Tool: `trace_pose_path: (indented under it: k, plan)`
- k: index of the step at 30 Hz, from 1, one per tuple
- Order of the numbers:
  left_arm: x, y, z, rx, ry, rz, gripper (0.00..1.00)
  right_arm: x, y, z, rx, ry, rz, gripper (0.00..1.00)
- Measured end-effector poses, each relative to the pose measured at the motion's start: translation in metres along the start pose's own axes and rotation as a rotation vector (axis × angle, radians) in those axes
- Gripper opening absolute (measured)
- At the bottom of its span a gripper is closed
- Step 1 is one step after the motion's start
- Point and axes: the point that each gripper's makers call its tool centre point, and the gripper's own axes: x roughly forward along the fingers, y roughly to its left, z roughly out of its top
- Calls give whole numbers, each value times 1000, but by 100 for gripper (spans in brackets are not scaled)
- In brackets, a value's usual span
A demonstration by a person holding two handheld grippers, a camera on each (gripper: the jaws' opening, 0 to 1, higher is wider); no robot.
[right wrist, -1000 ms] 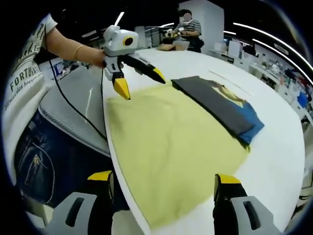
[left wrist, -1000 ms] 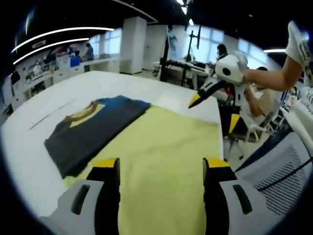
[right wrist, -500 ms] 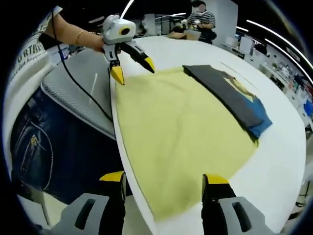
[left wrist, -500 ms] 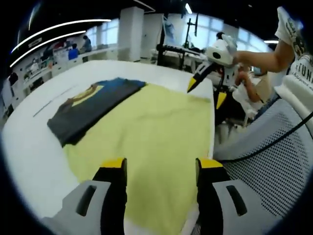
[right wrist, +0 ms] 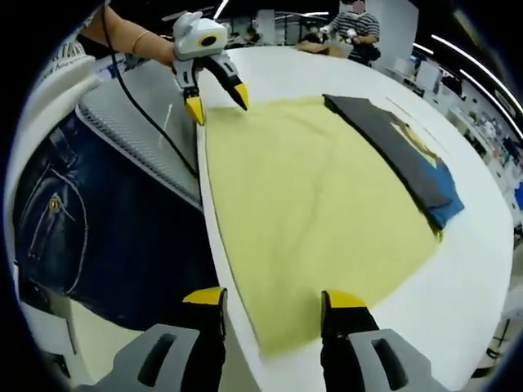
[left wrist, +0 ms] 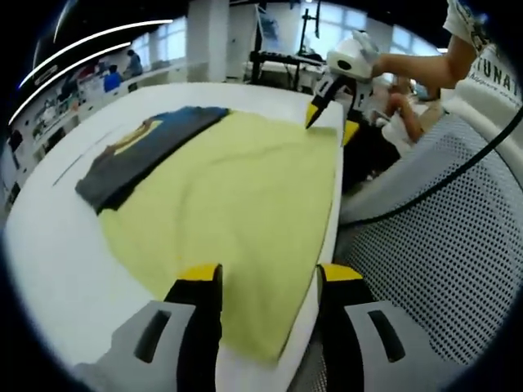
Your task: Fold the garment on the visible template until the final outline fits inside the template.
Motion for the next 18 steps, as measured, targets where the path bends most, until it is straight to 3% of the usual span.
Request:
trace_pose_path:
  k: [9,18]
  plan:
    - [-6,-1,-14,34,53,16,39,3,3,-13,-48,62,6,37]
    - [-9,-1,-28,76,108,24,35,3,3,-12,-48,62,14,31]
